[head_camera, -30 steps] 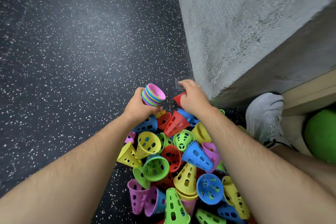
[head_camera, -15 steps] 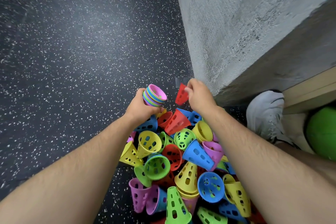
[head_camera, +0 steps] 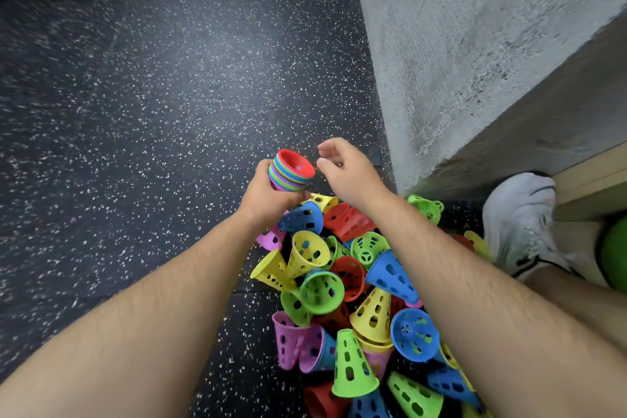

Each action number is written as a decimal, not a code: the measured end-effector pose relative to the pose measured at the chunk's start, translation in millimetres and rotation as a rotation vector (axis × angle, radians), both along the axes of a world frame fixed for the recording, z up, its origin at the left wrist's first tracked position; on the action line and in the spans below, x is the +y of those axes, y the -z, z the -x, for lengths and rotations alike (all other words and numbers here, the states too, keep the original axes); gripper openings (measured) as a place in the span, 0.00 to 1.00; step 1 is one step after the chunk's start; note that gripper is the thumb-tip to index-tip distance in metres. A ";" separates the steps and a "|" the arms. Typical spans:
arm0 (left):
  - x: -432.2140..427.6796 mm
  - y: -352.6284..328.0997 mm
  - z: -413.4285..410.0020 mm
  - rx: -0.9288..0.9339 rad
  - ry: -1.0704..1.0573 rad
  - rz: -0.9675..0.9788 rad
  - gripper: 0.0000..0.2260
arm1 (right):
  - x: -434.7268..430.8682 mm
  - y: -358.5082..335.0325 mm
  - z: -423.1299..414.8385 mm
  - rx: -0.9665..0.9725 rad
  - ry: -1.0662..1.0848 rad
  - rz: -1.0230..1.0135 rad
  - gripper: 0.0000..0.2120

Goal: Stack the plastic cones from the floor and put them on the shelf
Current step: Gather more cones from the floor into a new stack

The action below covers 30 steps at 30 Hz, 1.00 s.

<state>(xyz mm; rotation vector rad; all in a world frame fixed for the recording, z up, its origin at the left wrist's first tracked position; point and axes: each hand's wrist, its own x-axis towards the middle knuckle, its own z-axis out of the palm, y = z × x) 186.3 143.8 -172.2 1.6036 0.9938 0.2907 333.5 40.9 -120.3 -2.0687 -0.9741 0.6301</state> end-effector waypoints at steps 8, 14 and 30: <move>-7.8 5.7 50.4 0.052 -0.054 0.039 0.33 | -5.6 16.0 35.9 -0.307 -0.054 0.657 0.16; -26.6 7.1 61.8 0.065 -0.013 0.034 0.30 | -3.8 28.4 58.9 -0.371 0.022 0.698 0.17; -28.5 -7.3 109.0 0.058 -0.091 0.006 0.31 | -5.7 -24.4 89.1 -0.346 0.143 -0.135 0.03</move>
